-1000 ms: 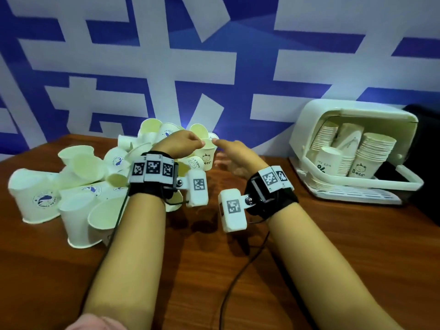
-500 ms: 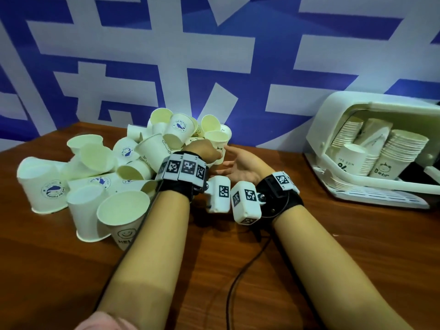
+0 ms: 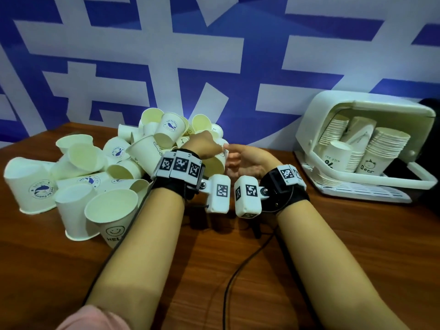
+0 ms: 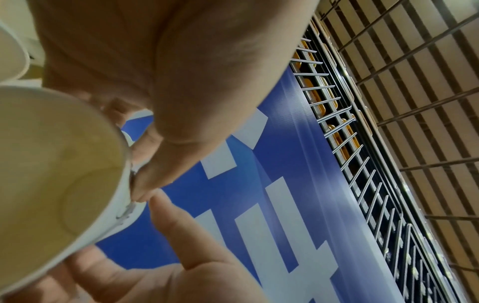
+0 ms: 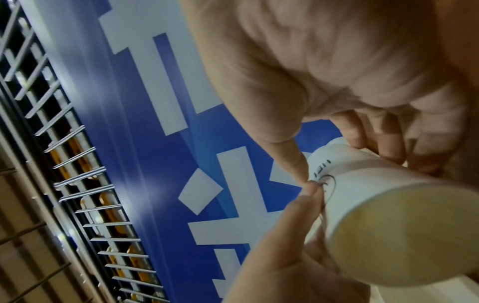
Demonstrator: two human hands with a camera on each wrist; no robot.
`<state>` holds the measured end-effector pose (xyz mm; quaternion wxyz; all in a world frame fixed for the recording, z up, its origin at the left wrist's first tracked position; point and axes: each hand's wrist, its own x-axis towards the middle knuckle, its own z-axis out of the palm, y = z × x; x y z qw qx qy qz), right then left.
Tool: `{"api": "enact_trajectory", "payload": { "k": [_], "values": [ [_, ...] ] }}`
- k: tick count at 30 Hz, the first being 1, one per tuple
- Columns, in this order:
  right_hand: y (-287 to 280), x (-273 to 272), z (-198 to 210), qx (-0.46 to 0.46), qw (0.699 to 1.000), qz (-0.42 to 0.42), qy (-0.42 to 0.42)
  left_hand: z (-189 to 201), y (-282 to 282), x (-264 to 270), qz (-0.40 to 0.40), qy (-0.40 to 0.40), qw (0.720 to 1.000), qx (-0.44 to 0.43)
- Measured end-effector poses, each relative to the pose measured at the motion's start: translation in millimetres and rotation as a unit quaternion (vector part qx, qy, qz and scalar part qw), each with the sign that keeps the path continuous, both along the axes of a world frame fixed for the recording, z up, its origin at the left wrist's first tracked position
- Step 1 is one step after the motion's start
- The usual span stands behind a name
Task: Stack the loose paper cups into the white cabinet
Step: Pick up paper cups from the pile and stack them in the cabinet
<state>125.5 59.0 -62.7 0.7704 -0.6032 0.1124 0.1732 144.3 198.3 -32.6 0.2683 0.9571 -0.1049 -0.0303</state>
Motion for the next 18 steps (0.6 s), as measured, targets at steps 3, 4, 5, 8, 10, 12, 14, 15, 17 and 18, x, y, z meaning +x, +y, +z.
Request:
{"api": "enact_trajectory", "payload": {
  "k": [3,4,5,8,10,12,14,15,17,18],
  "values": [
    [-20.4,-8.3,13.8,-0.045,0.998,-0.028,-0.033,8.4,-9.5,-9.1,-0.027,0.005,0.994,-0.101],
    [-29.1,-13.6,18.9,-0.066,0.996,-0.038,-0.046,10.6,-14.1,-12.3,-0.044,0.000,0.991,-0.130],
    [-36.5,-17.9,23.7,-0.084,0.993,-0.048,-0.061,11.9,-19.1,-14.5,-0.061,-0.006,0.986,-0.155],
    [-58.7,-36.2,36.4,-0.156,0.975,-0.083,-0.133,12.2,-41.6,-25.6,-0.110,-0.043,0.970,-0.210],
    [-74.3,-45.5,41.9,-0.223,0.954,-0.101,-0.171,12.0,-60.5,-32.6,-0.135,-0.073,0.960,-0.236],
    [-95.9,-54.0,43.2,-0.278,0.928,-0.146,-0.201,12.3,-84.4,-37.8,-0.161,-0.100,0.950,-0.248],
    [-116.8,-63.3,44.4,-0.289,0.904,-0.204,-0.240,14.1,-110.8,-41.4,-0.187,-0.131,0.939,-0.256],
    [-125.1,-67.8,45.3,-0.284,0.893,-0.229,-0.265,14.9,-122.8,-43.5,-0.199,-0.149,0.933,-0.260],
    [-144.5,-77.3,47.9,-0.296,0.863,-0.267,-0.311,16.0,-148.7,-48.2,-0.217,-0.175,0.921,-0.273],
    [-153.8,-81.5,49.8,-0.310,0.847,-0.280,-0.329,16.2,-160.4,-50.0,-0.223,-0.179,0.916,-0.283]
  ]
}}
